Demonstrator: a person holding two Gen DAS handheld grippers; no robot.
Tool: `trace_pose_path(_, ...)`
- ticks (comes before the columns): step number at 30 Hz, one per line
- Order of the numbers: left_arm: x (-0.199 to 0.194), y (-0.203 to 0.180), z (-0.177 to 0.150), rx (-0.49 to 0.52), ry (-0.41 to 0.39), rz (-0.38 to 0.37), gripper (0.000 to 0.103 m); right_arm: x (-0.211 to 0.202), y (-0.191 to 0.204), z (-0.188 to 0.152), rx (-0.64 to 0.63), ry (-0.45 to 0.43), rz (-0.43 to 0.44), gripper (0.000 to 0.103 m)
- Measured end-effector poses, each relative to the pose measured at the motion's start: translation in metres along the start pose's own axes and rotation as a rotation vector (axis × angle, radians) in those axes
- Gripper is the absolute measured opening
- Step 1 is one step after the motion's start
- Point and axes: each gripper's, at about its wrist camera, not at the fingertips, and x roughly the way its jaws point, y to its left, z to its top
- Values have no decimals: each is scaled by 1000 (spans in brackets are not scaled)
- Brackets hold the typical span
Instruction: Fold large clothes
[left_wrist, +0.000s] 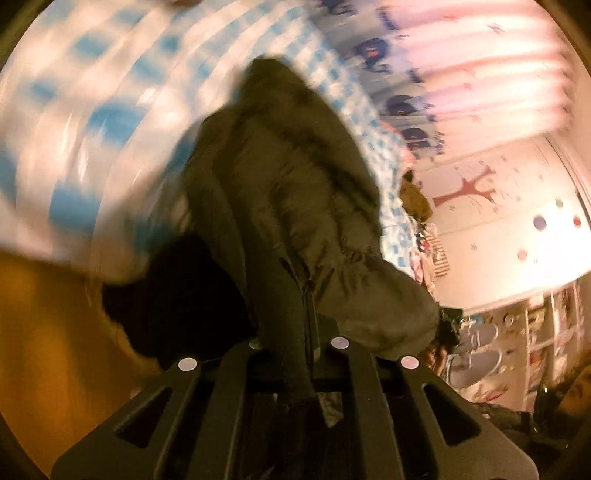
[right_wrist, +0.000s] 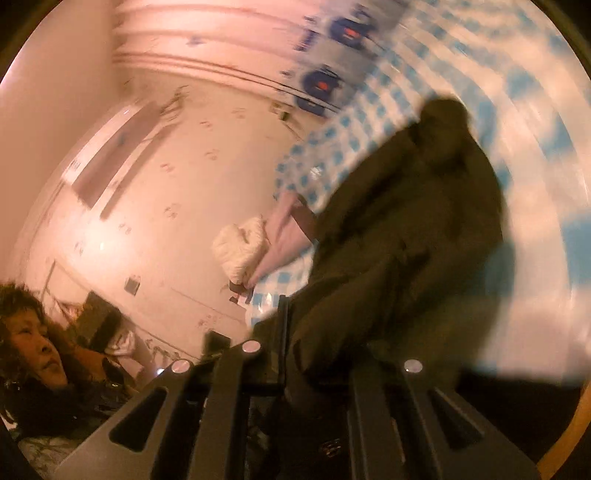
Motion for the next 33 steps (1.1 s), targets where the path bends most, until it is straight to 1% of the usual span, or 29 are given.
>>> trace_pose_path(2, 8, 19, -3, -57, -5, -33, 4, 3, -15, -8, 30, 7, 2, 9)
trace_pose_path(4, 10, 21, -1, -69, -20, -51, 4, 5, -23, -4, 48, -6, 20, 9)
trace_pose_path(9, -5, -1, 12, -7, -57, -71, 4, 2, -15, 16, 9, -34, 58, 9)
trace_pose_path(12, -3, -17, 39, 12, -100, -108, 5, 11, -13, 30, -1, -43, 79, 9)
trace_pose_path(16, 3, -41, 92, 42, -152, -153, 5, 29, -11, 70, -9, -78, 98, 9)
trace_pose_path(19, 17, -62, 139, 71, -175, -165, 5, 43, -16, 111, -1, -112, 99, 9)
trace_pose_path(20, 25, -70, 162, 74, -182, -169, 5, 47, -18, 121, 4, -119, 96, 9)
trace_pose_path(21, 32, -74, 179, 70, -187, -169, 5, 55, -22, 139, 16, -131, 95, 9)
trace_pose_path(23, 51, -80, 219, 43, -198, -170, 5, 68, -30, 164, 30, -145, 79, 9)
trace_pose_path(25, 70, -82, 248, 13, -204, -166, 5, 84, -44, 195, 66, -166, 52, 9)
trace_pose_path(27, 97, -83, 289, -38, -220, -147, 5, 95, -56, 215, 93, -183, 29, 9)
trace_pose_path(28, 104, -84, 299, -43, -224, -142, 5, 102, -65, 230, 108, -195, 8, 9)
trace_pose_path(30, 127, -85, 334, -71, -240, -123, 5, 112, -79, 250, 137, -216, -22, 9)
trace_pose_path(31, 134, -86, 344, -75, -245, -111, 5, 119, -88, 263, 154, -225, -58, 9)
trace_pose_path(33, 158, -82, 372, -88, -259, -50, 5, 131, -112, 284, 223, -236, -96, 10)
